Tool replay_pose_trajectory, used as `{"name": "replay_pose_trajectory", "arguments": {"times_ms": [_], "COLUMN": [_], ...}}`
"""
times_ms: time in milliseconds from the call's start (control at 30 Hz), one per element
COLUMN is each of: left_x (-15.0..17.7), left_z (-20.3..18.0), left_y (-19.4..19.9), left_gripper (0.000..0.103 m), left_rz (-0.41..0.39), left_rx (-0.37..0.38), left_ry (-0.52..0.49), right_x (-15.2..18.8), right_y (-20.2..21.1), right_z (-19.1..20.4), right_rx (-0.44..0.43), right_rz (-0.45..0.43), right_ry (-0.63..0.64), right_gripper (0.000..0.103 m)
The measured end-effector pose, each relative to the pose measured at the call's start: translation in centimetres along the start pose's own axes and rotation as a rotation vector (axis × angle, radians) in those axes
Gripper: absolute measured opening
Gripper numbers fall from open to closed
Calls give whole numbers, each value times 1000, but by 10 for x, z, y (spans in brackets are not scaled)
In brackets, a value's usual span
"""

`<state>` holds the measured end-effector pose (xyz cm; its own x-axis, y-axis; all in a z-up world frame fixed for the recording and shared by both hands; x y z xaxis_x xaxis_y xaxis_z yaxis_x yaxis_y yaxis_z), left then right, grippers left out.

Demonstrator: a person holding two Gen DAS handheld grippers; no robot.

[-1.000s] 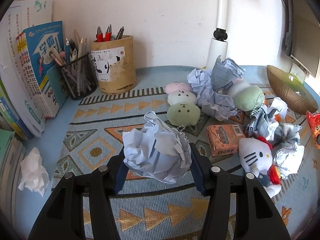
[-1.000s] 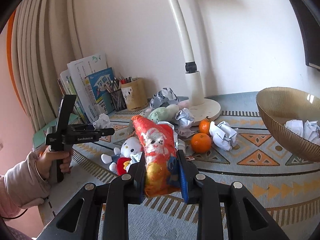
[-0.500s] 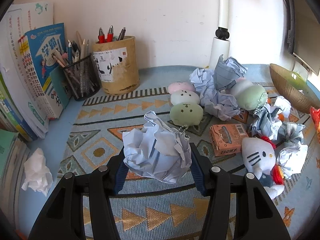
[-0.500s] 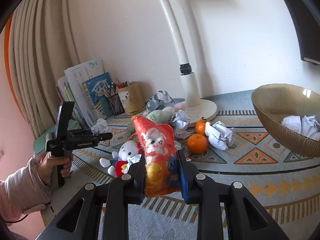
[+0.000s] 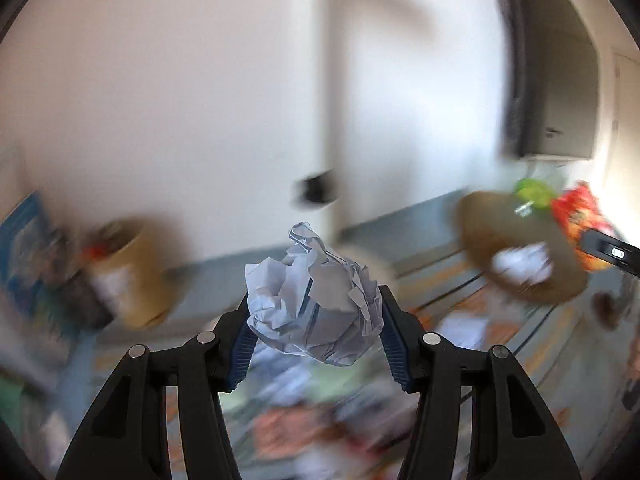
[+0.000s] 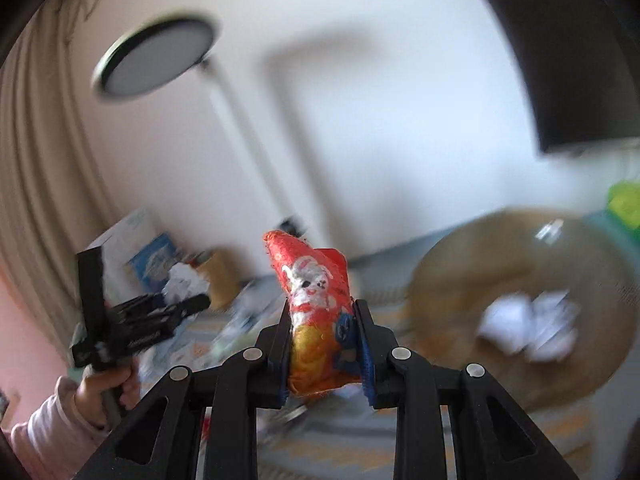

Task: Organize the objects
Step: 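Carry the snack bag and paper ball to the woven bowl and release both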

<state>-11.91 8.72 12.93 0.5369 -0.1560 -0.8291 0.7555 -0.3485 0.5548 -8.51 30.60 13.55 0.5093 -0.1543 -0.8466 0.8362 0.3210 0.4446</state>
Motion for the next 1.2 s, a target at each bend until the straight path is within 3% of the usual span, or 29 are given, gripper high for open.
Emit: {"name": "replay_pose_trajectory", "arguments": {"times_ms": [167, 400, 700, 767, 800, 833, 867, 933, 1200], "left_x": [-36, -39, -15, -13, -10, -5, -4, -7, -15], "left_z": [-72, -150, -183, -185, -187, -189, -189, -184, -162], "left_y": [-50, -124, -162, -166, -170, -175, -175, -164, -103], "left_gripper": [52, 52, 54, 62, 90, 102, 103, 102, 102], "left_rz": [20, 123, 208, 232, 270, 336, 352, 309, 249], "left_rx": [137, 248, 341, 376, 412, 458, 473, 433, 371], "left_ry": [-43, -144, -159, -152, -142, -125, -119, -132, -165], "right_x": [-46, -57, -52, -52, -53, -54, -57, -61, -76], "right_y": [-10, -43, -67, -70, -72, -72, -71, -68, -42], "right_z": [-67, -123, -148, -154, -157, -158, -157, -152, -113], "right_rx": [135, 239, 299, 314, 322, 332, 348, 354, 308], "right_rz": [5, 92, 155, 161, 169, 177, 168, 144, 77], "right_ry": [-45, -56, -82, -104, -117, -123, -119, -97, -78], "right_gripper": [26, 26, 26, 41, 83, 102, 103, 103, 103]}}
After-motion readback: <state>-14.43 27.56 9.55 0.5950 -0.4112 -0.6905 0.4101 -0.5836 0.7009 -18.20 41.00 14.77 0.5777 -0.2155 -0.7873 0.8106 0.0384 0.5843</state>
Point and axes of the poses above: each gripper's, at about its wrist camera, not at the fingertips, and y roughly against the way its jaws point, z to its left, x to its underside, the point moved 3 cm from there along -y, roughly the way its jaws point, and after that the axes turned 9 degrees about x, right-handed, at the moved point
